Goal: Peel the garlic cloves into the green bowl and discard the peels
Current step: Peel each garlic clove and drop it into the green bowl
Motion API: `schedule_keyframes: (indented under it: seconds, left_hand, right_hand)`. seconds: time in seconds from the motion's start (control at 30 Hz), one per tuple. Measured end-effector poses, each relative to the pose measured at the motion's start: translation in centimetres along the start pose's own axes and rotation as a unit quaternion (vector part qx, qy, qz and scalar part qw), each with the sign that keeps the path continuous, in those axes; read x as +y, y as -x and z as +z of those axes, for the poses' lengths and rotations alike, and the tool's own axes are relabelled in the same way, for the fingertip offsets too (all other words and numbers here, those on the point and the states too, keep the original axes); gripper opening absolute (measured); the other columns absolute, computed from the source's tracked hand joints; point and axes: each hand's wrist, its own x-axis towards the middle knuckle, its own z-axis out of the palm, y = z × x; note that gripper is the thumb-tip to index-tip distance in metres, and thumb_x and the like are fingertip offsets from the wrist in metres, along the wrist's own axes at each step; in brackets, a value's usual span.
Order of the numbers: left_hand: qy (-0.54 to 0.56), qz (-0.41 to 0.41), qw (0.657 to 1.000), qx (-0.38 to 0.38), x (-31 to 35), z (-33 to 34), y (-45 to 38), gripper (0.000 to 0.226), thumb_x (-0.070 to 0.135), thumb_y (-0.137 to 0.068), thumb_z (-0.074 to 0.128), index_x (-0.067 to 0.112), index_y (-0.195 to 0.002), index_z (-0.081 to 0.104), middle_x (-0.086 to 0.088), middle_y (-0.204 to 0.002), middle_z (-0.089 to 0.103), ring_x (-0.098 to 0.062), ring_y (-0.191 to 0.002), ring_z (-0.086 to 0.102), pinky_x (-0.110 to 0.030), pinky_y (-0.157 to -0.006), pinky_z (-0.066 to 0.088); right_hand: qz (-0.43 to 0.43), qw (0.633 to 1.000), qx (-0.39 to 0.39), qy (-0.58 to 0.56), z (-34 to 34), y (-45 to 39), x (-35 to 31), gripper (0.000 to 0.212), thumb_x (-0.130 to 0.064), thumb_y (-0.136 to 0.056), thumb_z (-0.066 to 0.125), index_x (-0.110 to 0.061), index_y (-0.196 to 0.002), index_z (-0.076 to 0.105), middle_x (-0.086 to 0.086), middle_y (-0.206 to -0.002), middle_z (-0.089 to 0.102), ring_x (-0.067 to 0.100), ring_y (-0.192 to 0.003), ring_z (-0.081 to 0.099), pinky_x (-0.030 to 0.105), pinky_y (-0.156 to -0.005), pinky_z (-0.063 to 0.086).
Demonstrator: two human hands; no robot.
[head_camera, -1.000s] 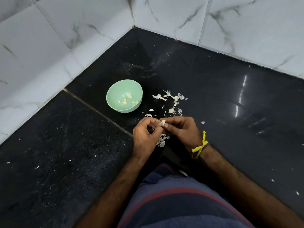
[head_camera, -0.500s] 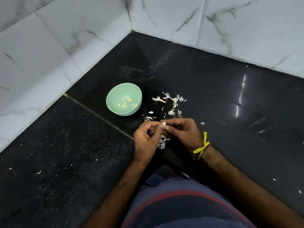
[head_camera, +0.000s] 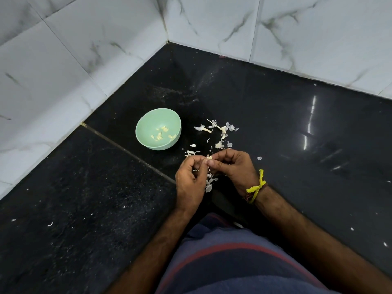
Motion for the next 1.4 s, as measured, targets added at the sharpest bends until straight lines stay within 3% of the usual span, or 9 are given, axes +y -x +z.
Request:
schedule_keyframes:
  seconds: [0.43, 0.57, 0.63, 0.73, 0.87, 0.97, 1.17, 1.3, 1.4]
  left_hand:
    - [0.003, -0.016, 1.0, 0.023, 0.8, 0.6, 0.6, 0.018, 0.039, -0.09, 0.06, 0.022, -0.09, 0.066, -0.002, -0.084, 0.068, -0.023, -0.081, 0.065, -0.049, -0.074, 0.056]
    - [0.067, -0.077, 0.995, 0.02, 1.5, 0.6, 0.6, 0.026, 0.034, -0.088, 0.062, 0.009, -0.091, 0.066, -0.002, -0.074, 0.065, -0.012, -0.067, 0.055, -0.031, -0.063, 0.051]
    - [0.089, -0.089, 0.992, 0.016, 1.4, 0.6, 0.5, 0.024, 0.029, -0.09, 0.063, 0.005, -0.092, 0.066, -0.006, -0.073, 0.063, -0.011, -0.066, 0.054, -0.029, -0.062, 0.049]
    - [0.095, -0.086, 0.992, 0.015, 1.1, 0.6, 0.6, 0.013, 0.019, -0.096, 0.065, 0.006, -0.095, 0.068, -0.015, -0.081, 0.07, -0.014, -0.071, 0.062, -0.032, -0.068, 0.055]
    - [0.081, -0.08, 0.993, 0.013, 0.8, 0.4, 0.7, 0.007, 0.013, -0.097, 0.066, 0.006, -0.097, 0.069, -0.012, -0.086, 0.073, -0.012, -0.074, 0.065, -0.029, -0.071, 0.056]
    - [0.102, -0.104, 0.989, 0.002, 0.9, 0.4, 0.7, 0.008, 0.015, -0.097, 0.066, 0.008, -0.097, 0.071, -0.013, -0.087, 0.075, -0.016, -0.077, 0.067, -0.037, -0.074, 0.057]
    - [0.061, -0.099, 0.993, -0.005, 0.6, 0.2, 0.6, 0.016, 0.025, -0.094, 0.066, 0.011, -0.088, 0.071, -0.014, -0.079, 0.072, -0.017, -0.07, 0.063, -0.047, -0.07, 0.057]
    - [-0.002, -0.061, 0.998, 0.015, 0.7, 0.2, 0.5, 0.013, 0.024, -0.091, 0.066, 0.012, -0.086, 0.068, -0.007, -0.074, 0.069, -0.012, -0.065, 0.058, -0.041, -0.064, 0.055]
    - [-0.002, -0.08, 0.997, 0.007, 0.6, 0.2, 0.4, 0.02, 0.031, -0.088, 0.064, 0.012, -0.087, 0.068, -0.011, -0.075, 0.069, -0.026, -0.065, 0.061, -0.043, -0.065, 0.057]
  right_hand:
    - [-0.071, 0.993, 0.005, 0.096, 0.2, 0.3, 0.1, 0.008, -0.003, -0.084, 0.073, -0.002, -0.092, 0.075, 0.01, -0.08, 0.075, 0.022, -0.073, 0.073, 0.026, -0.065, 0.056]
    - [-0.09, 0.99, -0.004, 0.109, 0.3, 0.2, 0.4, 0.01, -0.002, -0.085, 0.071, 0.0, -0.095, 0.074, 0.012, -0.083, 0.075, 0.028, -0.077, 0.073, 0.032, -0.071, 0.059]
    - [-0.08, 0.993, 0.0, 0.089, 0.3, 0.3, 0.6, 0.011, -0.002, -0.086, 0.071, 0.001, -0.096, 0.074, 0.014, -0.084, 0.075, 0.028, -0.077, 0.073, 0.032, -0.071, 0.059]
    - [-0.045, 0.998, 0.02, 0.031, 0.3, 0.3, 0.9, 0.014, 0.001, -0.085, 0.07, 0.006, -0.098, 0.072, 0.019, -0.085, 0.074, 0.023, -0.074, 0.07, 0.03, -0.07, 0.058]
    - [-0.023, 0.999, 0.024, 0.005, 0.3, 0.1, 1.2, 0.016, 0.0, -0.085, 0.069, 0.007, -0.099, 0.071, 0.024, -0.093, 0.073, 0.027, -0.082, 0.069, 0.034, -0.075, 0.058]
    - [-0.025, 0.999, 0.026, 0.01, 0.2, 0.0, 1.2, 0.014, -0.001, -0.085, 0.069, 0.006, -0.097, 0.072, 0.022, -0.093, 0.073, 0.025, -0.083, 0.07, 0.034, -0.075, 0.057]
    - [-0.065, 0.992, 0.027, 0.106, -0.1, 0.0, 1.2, 0.017, 0.001, -0.086, 0.07, -0.001, -0.102, 0.074, 0.012, -0.089, 0.076, 0.02, -0.081, 0.072, 0.03, -0.074, 0.058]
    - [-0.106, 0.98, 0.02, 0.167, 0.3, 0.0, 1.1, 0.016, -0.004, -0.082, 0.076, -0.004, -0.098, 0.075, 0.006, -0.088, 0.076, 0.02, -0.084, 0.074, 0.033, -0.076, 0.06]
    - [-0.127, 0.972, 0.029, 0.195, 0.3, 0.0, 1.0, 0.013, -0.006, -0.081, 0.078, -0.006, -0.094, 0.076, 0.003, -0.087, 0.076, 0.018, -0.083, 0.073, 0.035, -0.076, 0.06]
